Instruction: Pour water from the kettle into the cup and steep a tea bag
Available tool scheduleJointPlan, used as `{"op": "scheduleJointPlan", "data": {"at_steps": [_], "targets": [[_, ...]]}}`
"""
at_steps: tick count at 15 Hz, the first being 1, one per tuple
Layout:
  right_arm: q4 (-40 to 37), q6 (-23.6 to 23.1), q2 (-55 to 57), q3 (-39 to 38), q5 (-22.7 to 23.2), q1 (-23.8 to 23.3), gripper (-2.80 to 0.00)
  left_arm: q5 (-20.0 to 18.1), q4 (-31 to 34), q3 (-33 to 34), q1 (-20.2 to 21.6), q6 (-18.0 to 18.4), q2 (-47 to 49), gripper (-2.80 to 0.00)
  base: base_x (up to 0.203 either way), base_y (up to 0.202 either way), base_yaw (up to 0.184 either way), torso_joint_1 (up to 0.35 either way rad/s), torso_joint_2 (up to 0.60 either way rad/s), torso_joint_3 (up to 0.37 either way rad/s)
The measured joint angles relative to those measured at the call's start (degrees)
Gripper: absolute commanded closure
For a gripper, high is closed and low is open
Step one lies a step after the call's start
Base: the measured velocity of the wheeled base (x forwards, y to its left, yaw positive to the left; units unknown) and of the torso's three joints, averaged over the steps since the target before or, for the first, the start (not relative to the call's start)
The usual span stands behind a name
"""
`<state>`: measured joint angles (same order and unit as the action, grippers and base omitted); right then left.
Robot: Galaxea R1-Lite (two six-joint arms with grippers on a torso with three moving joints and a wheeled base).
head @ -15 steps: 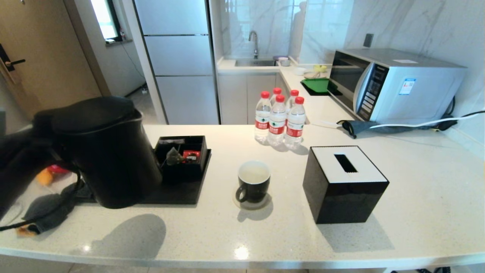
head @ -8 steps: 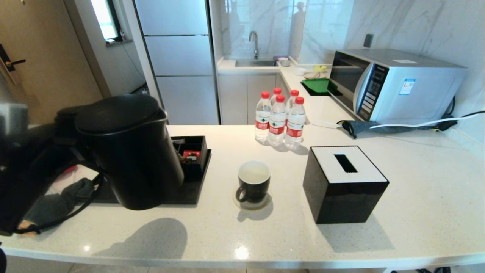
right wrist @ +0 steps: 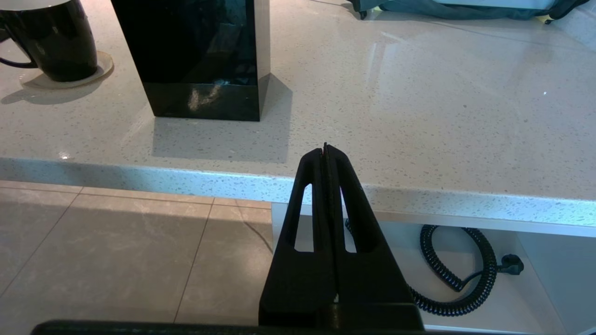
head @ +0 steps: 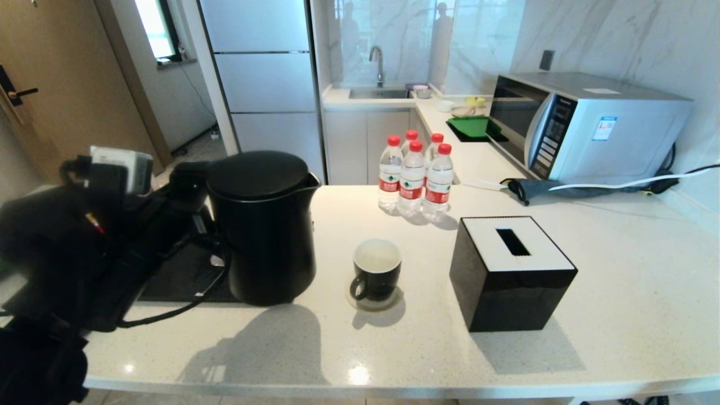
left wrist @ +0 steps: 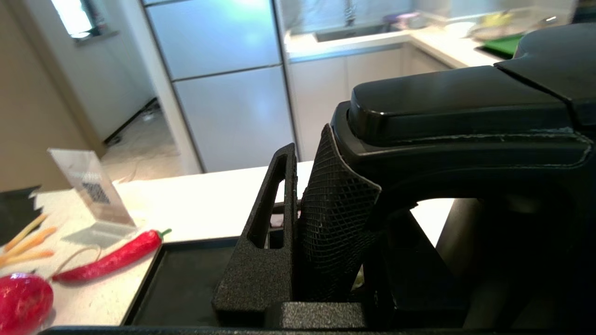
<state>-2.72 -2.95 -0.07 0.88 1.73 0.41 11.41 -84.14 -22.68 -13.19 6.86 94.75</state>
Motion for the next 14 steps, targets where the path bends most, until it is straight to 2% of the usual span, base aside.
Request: {"op": "scheduleJointPlan", "data": {"at_steps": [2, 4, 8, 14], "targets": [[0.0, -0.02, 0.0, 0.0, -0.02, 0.0, 0.0, 4.73, 0.1, -1.13, -3.68, 1.35, 1.97, 0.0, 0.0, 0.0, 0.0, 0.0, 0.0, 0.0], [0.0, 0.0, 0.0, 0.0, -0.05, 0.0, 0.0, 7.53, 1.1, -1.39, -5.81, 3.32, 3.05, 0.0, 0.0, 0.0, 0.0, 0.0, 0.0, 0.0], [0.0, 0.0, 0.0, 0.0, 0.0, 0.0, 0.0, 11.18, 2.36, -1.6, -7.03, 6.25, 3.74, 0.0, 0.0, 0.0, 0.0, 0.0, 0.0, 0.0], [0.0, 0.0, 0.0, 0.0, 0.0, 0.0, 0.0, 13.28, 2.72, -1.96, -6.62, 9.03, 4.53, 0.0, 0.0, 0.0, 0.0, 0.0, 0.0, 0.0]]}}
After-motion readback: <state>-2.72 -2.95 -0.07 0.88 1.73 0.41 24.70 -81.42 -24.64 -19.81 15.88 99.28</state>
